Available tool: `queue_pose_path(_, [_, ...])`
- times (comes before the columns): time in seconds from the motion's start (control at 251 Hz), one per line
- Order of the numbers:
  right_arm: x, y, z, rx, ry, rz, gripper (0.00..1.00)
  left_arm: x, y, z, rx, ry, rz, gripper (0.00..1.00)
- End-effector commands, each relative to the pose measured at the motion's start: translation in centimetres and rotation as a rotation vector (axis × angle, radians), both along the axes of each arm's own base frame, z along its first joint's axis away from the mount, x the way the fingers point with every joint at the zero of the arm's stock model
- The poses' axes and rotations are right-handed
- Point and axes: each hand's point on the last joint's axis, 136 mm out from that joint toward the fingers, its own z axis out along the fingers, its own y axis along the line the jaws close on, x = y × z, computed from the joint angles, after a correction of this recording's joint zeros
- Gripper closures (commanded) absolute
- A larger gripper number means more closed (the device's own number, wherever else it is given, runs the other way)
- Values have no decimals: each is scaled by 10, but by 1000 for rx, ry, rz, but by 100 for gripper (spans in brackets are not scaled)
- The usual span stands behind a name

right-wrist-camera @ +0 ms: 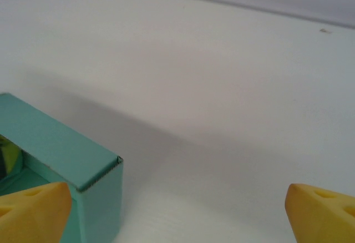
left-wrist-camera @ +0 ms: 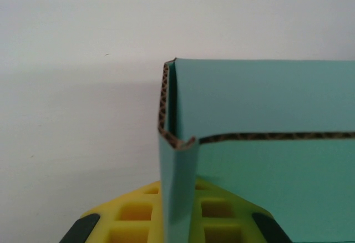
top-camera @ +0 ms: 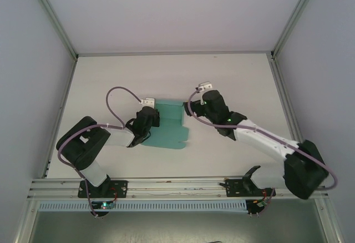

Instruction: Assemble paper box

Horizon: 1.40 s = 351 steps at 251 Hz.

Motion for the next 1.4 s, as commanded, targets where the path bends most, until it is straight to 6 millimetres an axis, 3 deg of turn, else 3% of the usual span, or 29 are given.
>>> queue_pose_path(0.0, [-12, -5, -23, -11, 78, -49, 2, 10, 12, 22, -55, -9, 120, 100])
queue_pose_path(0.128, [-5, 14, -26, 44, 79, -30, 1, 10, -3, 46, -154, -64, 55, 100])
queue_pose_path(0.251, [5, 20, 3, 194, 34, 33, 2, 2, -20, 72, -193, -89, -60, 100])
queue_pose_path(0.403, [4, -10, 42, 354, -33, 59, 1, -6, -17, 95, -203, -120, -94, 100])
queue_pose_path(0.579, [5, -74, 49, 404, -81, -91, 2, -21, -28, 116, -289, -120, -208, 100])
queue_pose_path(0.654, [8, -81, 49, 424, -87, -86, 2, -31, -41, 126, -321, -121, -303, 100])
queue_pose_path(0.702, [10, -70, 46, 435, -64, -34, 2, -39, -53, 134, -356, -126, -383, 100])
queue_pose_path(0.826, [22, -20, 40, 499, 7, 173, 1, -55, -75, 157, -419, -142, -547, 100])
queue_pose_path(0.97, [31, 39, 37, 540, 67, 372, 2, -54, -79, 164, -416, -147, -567, 100])
queue_pose_path(1.053, [30, 59, 41, 577, 73, 456, 2, -47, -77, 161, -390, -131, -533, 100])
queue_pose_path(1.221, [0, 82, 52, 621, 67, 643, 2, -25, -63, 140, -327, -82, -389, 100])
queue_pose_path(1.397, [-36, 125, 46, 632, 151, 839, 2, -3, -62, 129, -283, -47, -293, 100])
